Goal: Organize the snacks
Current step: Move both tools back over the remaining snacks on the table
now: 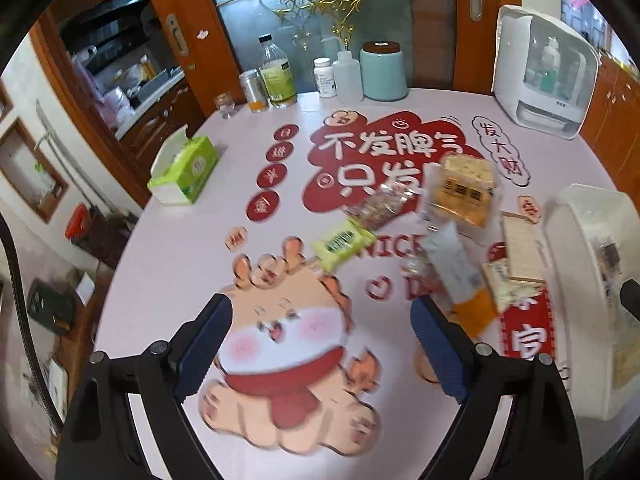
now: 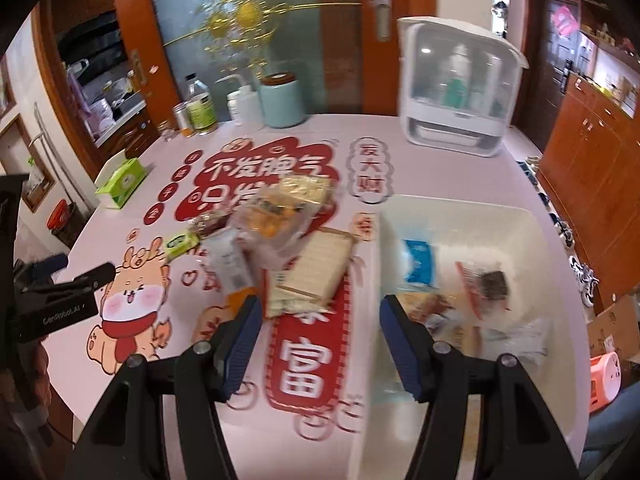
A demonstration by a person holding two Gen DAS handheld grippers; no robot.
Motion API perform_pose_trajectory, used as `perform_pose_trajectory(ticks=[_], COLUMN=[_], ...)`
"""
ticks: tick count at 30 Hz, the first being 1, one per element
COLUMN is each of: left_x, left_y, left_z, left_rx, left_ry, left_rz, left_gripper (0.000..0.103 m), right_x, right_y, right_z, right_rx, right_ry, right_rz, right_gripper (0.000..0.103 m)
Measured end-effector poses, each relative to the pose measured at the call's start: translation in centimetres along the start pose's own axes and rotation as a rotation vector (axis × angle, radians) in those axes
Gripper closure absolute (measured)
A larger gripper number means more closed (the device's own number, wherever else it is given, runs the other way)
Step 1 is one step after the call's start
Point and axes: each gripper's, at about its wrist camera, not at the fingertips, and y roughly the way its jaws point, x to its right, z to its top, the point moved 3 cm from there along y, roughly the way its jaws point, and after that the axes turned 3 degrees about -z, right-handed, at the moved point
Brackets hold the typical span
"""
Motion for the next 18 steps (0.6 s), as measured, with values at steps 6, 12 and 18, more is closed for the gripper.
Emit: perform_pose_trajectory(ticks=[6,12,18], left_x=[-3.0,-3.3,-0.8], left_y=[4.1,9.9,15.7], left_z=[3.5,5.5,4.7], left_rx=[0.010,-0.044,-0.153], left_ry=[0.143,0.236,0.325], left_rz=[-0.015,-0.118,-0.231], left_gripper=[0.013,0.013,0.013], right_x=[-5.4,-9.2,-11.0], right_y=[3.1,8.0,13.3], right_z=[1.3,2.6,2.4], right_rx=[-0.032,-0.089,-0.179], right_ry=[-0.052,-0.051,-0.052], right_rz=[0.003,0.010,0.002], right_gripper=[0.041,0.041,0.041])
